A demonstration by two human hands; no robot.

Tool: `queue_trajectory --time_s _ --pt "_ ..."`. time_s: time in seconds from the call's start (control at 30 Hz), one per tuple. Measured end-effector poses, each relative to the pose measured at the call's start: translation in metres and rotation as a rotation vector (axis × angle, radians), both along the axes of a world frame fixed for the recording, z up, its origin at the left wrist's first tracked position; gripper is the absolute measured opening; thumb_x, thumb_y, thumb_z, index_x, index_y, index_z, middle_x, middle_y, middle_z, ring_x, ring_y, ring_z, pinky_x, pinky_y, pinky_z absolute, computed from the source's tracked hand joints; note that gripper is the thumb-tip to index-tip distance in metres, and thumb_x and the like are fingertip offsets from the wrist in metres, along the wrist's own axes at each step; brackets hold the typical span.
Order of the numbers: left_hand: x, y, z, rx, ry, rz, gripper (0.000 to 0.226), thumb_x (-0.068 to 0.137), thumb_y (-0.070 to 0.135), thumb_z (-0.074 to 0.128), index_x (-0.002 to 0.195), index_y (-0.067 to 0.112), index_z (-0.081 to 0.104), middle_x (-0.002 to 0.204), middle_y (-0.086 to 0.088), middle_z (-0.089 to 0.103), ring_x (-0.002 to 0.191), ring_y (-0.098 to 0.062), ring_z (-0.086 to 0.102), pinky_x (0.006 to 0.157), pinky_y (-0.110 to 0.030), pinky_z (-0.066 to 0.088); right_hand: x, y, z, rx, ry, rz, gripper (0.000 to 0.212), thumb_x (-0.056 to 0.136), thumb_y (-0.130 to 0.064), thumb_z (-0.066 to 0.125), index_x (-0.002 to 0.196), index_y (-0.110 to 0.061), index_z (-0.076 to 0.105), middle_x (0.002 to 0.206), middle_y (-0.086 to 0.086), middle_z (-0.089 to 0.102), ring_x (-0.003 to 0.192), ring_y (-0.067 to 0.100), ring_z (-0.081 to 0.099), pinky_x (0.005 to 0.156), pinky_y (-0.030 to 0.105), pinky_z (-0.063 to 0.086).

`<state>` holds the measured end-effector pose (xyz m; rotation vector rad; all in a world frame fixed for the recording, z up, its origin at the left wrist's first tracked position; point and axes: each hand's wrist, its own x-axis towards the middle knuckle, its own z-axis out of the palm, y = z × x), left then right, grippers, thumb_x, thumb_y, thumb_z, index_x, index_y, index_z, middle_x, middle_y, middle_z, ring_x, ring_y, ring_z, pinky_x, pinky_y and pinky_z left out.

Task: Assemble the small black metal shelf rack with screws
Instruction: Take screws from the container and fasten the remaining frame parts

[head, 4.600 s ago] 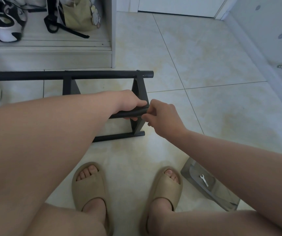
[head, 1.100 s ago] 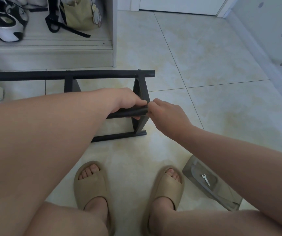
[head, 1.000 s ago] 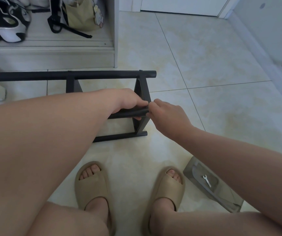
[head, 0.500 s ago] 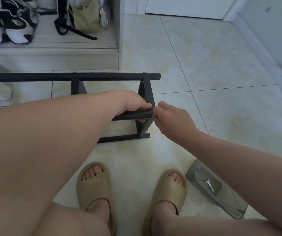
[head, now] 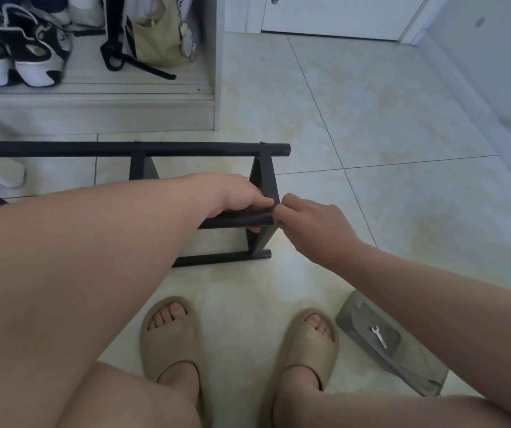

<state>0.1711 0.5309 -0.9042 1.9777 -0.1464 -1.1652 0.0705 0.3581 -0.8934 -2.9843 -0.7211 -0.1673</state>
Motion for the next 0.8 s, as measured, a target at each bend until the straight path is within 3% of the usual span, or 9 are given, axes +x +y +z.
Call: queue_trajectory --time_s 0.1,0.23,0.33,0.4,0.57,0.67,0.8 --pt "-0.002 0.000 0.002 0.013 0.000 -0.014 0.031 0.099 0.039 0.057 0.103 0.014 0.075 0.103 -0.009 0.077 0.098 -0.024 0.074 0.099 -0.042 0.051 0.002 0.002 0.001 -0.022 -0.020 -0.006 0.026 0.070 0.003 0.084 0.077 -0.010 0.061 0.073 0.005 0.053 0.049 0.029 0.044 0.041 0.021 0.025" --pt "-0.004 -0.001 0.005 0.029 0.020 -0.034 0.031 0.098 0.039 0.059 0.105 0.013 0.075 0.103 -0.007 0.077 0.098 -0.022 0.074 0.103 -0.042 0.051 0.002 0.009 0.001 0.074 0.002 -0.060 0.024 0.073 -0.004 0.085 0.076 -0.008 0.061 0.067 0.006 0.051 0.051 0.024 0.031 0.044 0.022 0.021" --pt "-0.007 -0.001 0.006 0.038 0.008 -0.024 0.032 0.099 0.040 0.058 0.100 0.014 0.076 0.098 -0.007 0.078 0.097 -0.022 0.074 0.103 -0.044 0.051 0.005 0.008 0.001 0.068 0.089 -0.126 0.010 0.090 -0.017 0.072 0.090 -0.011 0.064 0.080 0.005 0.054 0.064 0.029 0.045 0.052 0.028 0.024" --pt "-0.010 -0.004 0.006 0.064 -0.050 0.018 0.034 0.097 0.042 0.059 0.097 0.014 0.077 0.094 -0.005 0.078 0.096 -0.022 0.074 0.101 -0.043 0.051 0.006 0.005 0.003 0.026 0.177 -0.152 0.019 0.096 -0.033 0.064 0.098 -0.014 0.060 0.092 0.001 0.054 0.073 0.024 0.046 0.058 0.032 0.032" --pt "-0.026 -0.017 0.016 0.246 -0.371 0.208 0.036 0.096 0.044 0.052 0.111 0.011 0.061 0.101 -0.008 0.065 0.099 -0.031 0.061 0.080 -0.038 0.048 -0.015 -0.019 0.015 0.053 0.241 -0.175 0.034 0.099 -0.048 0.056 0.112 -0.017 0.058 0.107 -0.005 0.054 0.084 0.014 0.042 0.065 0.033 0.038" --pt "-0.040 -0.029 0.031 0.316 -0.664 0.193 0.037 0.099 0.040 0.048 0.128 0.017 0.048 0.122 -0.004 0.055 0.113 -0.030 0.052 0.087 -0.039 0.044 -0.040 -0.051 0.023 0.010 0.303 -0.257 0.037 0.102 -0.046 0.050 0.128 -0.021 0.055 0.125 -0.007 0.053 0.109 0.016 0.050 0.073 0.032 0.039" --pt "-0.066 -0.065 0.046 0.157 -0.923 0.031 0.028 0.100 0.032 0.047 0.125 0.021 0.051 0.125 0.000 0.051 0.113 -0.023 0.050 0.089 -0.040 0.047 -0.076 -0.102 0.024 -0.084 0.382 -0.350 0.047 0.103 -0.046 0.049 0.145 -0.024 0.047 0.145 -0.006 0.048 0.131 0.020 0.044 0.098 0.033 0.040"
